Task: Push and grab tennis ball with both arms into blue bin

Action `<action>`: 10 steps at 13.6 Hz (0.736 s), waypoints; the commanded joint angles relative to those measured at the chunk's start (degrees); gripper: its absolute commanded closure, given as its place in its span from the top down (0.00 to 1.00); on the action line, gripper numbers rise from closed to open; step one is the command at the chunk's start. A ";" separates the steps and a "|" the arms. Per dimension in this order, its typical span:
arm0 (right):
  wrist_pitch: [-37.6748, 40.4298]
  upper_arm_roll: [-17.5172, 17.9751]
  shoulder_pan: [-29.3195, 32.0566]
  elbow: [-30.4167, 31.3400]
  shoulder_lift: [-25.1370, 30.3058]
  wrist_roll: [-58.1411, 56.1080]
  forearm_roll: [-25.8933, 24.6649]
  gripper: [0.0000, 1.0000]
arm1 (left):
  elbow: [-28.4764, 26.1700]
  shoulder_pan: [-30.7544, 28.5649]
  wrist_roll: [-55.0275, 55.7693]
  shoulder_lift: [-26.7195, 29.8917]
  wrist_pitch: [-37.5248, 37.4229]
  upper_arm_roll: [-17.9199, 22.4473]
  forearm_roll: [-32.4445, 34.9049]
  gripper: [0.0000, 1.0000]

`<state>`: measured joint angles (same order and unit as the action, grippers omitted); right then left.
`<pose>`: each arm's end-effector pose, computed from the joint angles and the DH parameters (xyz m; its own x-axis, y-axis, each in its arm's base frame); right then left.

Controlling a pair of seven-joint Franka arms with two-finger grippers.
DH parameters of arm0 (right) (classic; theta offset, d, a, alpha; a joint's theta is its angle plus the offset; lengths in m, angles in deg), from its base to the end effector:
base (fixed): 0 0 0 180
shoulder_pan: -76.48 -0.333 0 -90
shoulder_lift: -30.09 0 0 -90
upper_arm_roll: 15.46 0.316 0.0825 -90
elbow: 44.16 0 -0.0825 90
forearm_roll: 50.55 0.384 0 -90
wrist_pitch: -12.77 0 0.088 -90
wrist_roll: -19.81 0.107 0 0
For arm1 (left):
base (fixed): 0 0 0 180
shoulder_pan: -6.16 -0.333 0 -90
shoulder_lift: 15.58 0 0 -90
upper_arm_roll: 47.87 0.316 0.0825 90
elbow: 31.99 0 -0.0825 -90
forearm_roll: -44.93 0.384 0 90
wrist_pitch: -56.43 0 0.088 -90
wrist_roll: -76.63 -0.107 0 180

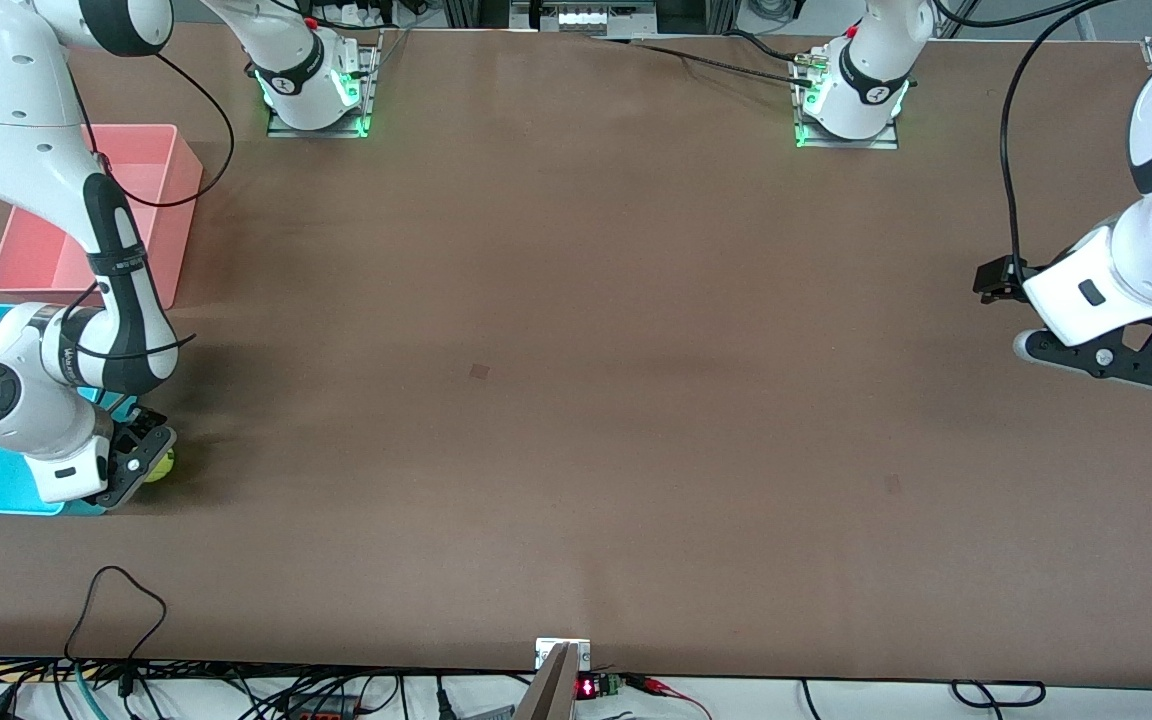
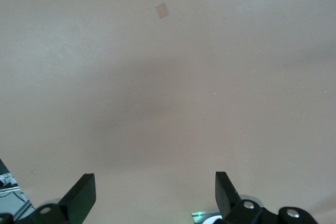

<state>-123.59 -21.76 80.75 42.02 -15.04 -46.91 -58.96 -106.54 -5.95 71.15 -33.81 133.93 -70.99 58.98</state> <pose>0.7125 -0.1206 0.2099 0.4426 0.8855 -0.1412 0.8941 -0.4239 0.1443 0.6170 -0.0495 0.5578 0.9389 -0.2375 -0.2490 -0.2685 -0.9583 -0.0984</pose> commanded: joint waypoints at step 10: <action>-1.53 0.50 0.65 -1.19 -1.89 0.01 0.33 0.91 | -1.39 13.07 1.87 7.40 -1.04 18.54 -11.67 1.00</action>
<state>-124.57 -21.76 80.80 42.02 -16.06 -46.87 -58.92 -106.53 4.85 72.56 -28.60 132.99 -56.63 50.37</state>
